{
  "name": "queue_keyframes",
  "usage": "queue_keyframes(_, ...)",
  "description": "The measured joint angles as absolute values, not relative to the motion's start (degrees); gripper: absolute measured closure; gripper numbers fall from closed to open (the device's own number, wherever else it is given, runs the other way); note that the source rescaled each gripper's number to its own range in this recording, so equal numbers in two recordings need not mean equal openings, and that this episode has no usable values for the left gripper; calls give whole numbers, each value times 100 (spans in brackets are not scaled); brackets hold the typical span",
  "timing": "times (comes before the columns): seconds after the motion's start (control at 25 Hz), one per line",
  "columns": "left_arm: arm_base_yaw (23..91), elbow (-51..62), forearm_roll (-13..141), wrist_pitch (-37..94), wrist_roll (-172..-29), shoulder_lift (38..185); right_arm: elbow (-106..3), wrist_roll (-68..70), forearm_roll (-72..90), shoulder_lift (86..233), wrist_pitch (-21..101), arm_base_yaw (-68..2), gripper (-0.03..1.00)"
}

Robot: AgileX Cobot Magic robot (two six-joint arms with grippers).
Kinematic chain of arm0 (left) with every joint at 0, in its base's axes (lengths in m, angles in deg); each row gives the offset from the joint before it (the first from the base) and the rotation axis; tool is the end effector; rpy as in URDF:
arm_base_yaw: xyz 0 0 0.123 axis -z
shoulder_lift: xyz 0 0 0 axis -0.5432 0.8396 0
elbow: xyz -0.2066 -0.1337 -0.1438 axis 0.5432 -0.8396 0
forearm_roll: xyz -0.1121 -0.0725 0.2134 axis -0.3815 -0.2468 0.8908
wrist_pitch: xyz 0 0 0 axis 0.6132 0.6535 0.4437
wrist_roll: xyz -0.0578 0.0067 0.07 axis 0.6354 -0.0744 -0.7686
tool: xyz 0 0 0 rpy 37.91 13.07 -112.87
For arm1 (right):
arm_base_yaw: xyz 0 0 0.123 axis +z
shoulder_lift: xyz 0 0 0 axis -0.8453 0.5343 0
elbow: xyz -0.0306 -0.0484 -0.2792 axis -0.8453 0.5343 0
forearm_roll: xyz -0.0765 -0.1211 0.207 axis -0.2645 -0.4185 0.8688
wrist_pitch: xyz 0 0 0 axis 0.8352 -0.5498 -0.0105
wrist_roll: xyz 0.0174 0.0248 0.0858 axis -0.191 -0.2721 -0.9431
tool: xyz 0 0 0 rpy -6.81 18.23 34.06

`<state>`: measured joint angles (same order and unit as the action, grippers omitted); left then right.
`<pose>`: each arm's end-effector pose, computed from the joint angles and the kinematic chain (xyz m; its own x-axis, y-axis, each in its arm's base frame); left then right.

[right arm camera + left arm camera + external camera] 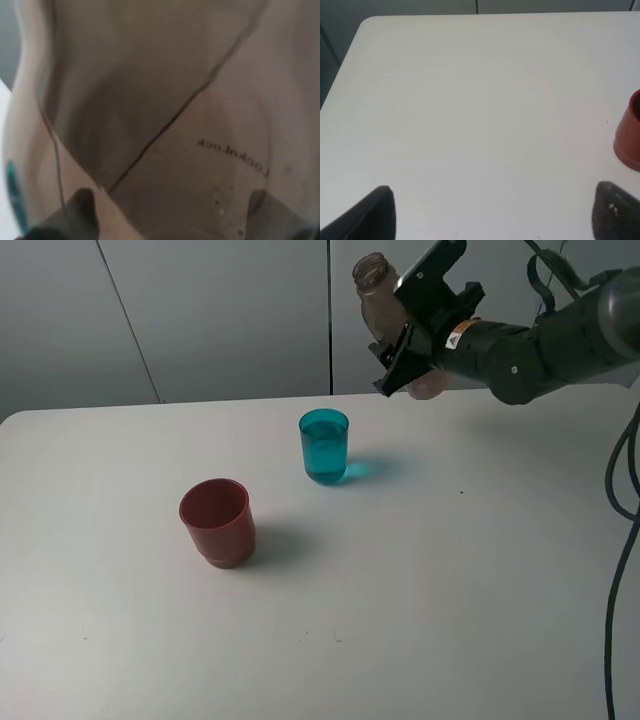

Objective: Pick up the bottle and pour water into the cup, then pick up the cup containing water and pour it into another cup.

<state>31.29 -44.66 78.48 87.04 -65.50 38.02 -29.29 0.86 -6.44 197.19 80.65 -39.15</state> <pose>-0.0075 0.0011 0.2781 -0.4690 -0.0281 -0.8828 -0.0478 0.9988 -0.0064 0.3843 0.1357 0.1740 -0.0563 -0.5289 -0.8468 -0.4666 0.7638 -0.4460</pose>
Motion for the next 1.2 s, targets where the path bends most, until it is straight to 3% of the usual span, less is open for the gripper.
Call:
queue_keyframes(0.16,3129,-4466,7848,8704,-6550,3802,-2505,-1672,-989,19667,8548,-4354,96)
queue_keyframes(0.36,3129,-4466,7848,8704,-6550,3802,-2211,-2410,-1126,19672,8644,-4911,96)
queue_keyframes(0.56,3129,-4466,7848,8704,-6550,3802,-2210,-2720,-1167,20077,9090,-5244,96)
queue_keyframes(1.2,3129,-4466,7848,8704,-6550,3802,-2267,-2796,-1312,20675,9420,-5256,96)
